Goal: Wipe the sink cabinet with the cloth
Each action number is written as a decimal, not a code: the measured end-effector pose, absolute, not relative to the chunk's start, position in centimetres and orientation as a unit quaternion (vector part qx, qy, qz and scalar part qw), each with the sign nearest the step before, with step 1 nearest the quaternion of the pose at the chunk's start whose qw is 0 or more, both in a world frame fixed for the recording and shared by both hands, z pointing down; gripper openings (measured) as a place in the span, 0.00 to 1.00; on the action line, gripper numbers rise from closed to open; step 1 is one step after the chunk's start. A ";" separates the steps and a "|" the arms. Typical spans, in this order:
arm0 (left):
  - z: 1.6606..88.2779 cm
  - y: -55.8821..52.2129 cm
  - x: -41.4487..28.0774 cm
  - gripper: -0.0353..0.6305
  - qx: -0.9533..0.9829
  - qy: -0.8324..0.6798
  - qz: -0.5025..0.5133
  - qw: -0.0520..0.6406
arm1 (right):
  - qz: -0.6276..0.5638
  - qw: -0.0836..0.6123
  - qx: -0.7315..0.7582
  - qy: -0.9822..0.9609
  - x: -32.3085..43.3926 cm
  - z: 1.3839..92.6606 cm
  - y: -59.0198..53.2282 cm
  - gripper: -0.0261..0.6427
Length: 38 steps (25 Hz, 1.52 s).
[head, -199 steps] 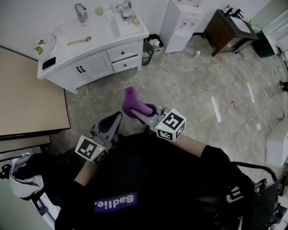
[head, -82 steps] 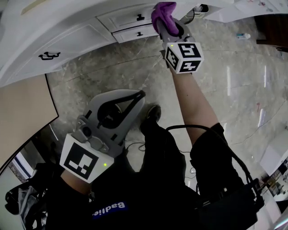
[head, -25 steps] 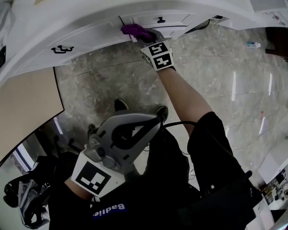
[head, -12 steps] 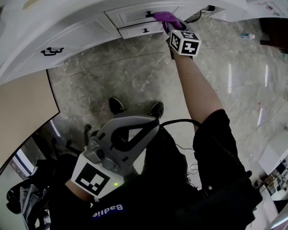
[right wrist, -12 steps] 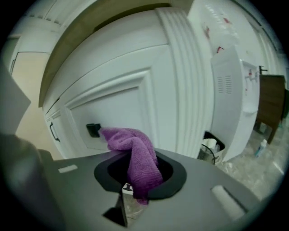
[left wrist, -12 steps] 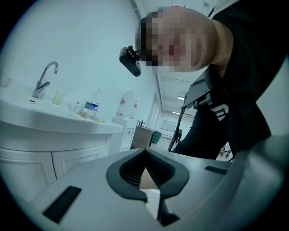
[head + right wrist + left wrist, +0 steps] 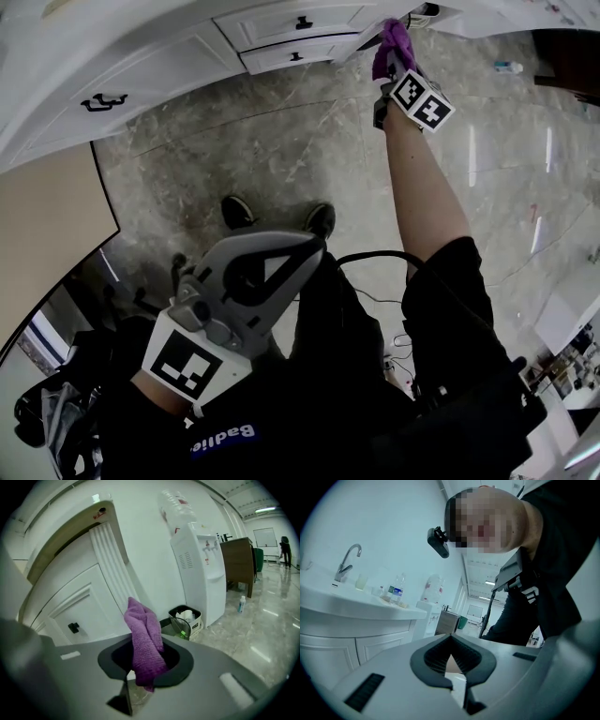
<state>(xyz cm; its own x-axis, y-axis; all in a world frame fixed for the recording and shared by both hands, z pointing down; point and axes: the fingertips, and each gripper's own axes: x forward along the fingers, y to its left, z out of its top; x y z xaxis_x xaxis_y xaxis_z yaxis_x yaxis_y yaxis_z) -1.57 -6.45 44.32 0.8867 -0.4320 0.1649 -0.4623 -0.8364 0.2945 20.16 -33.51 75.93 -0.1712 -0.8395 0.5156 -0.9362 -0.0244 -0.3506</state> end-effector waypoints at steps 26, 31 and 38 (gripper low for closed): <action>19.0 1.5 -0.5 0.05 0.948 -0.280 0.010 0.153 | 0.367 0.118 0.483 -0.786 13.1 44.5 -4.4 0.15; 14.7 3.6 -0.3 0.05 0.944 -0.299 0.003 0.137 | 0.333 0.116 0.466 -0.811 14.3 38.5 -2.4 0.15; 11.7 7.6 -0.2 0.05 0.956 -0.260 0.002 0.139 | 0.305 0.072 0.455 -0.833 11.0 30.8 0.3 0.15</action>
<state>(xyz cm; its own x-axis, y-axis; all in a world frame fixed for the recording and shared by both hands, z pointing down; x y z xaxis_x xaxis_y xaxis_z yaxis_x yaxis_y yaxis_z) -0.17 7.65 11.69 0.8652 -0.4958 0.0750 -0.4967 -0.8267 0.2644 10.96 0.31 30.81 -0.5750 -0.7151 0.3975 -0.8026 0.3986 -0.4438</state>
